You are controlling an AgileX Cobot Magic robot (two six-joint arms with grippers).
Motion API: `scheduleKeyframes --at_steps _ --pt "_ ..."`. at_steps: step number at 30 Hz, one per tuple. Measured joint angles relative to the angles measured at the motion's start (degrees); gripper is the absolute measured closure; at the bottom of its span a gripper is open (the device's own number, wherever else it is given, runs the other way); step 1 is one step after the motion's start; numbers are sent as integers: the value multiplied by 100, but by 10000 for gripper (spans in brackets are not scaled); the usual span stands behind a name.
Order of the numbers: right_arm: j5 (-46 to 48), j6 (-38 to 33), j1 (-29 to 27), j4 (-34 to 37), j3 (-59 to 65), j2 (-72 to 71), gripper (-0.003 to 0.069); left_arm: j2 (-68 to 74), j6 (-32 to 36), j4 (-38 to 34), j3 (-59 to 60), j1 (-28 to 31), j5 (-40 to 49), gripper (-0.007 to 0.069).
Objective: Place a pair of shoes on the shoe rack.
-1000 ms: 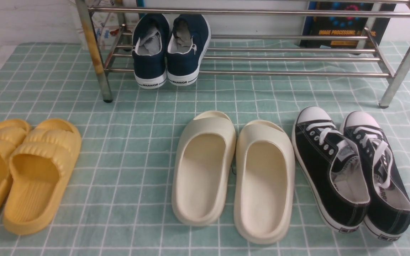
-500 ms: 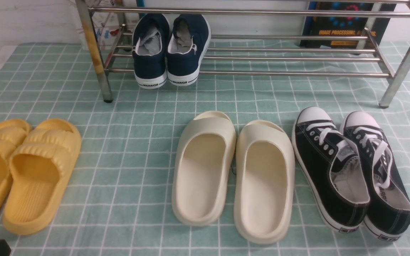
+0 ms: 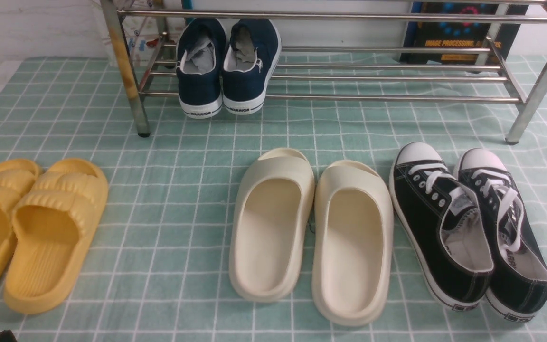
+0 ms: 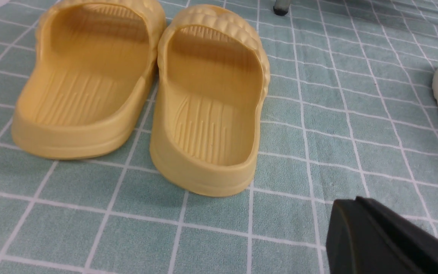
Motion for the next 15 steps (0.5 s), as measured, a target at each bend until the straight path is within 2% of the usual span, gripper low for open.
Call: scheduleKeyframes --at_steps 15 --pt "0 0 0 0 0 0 419 0 2 0 3 0 41 638"
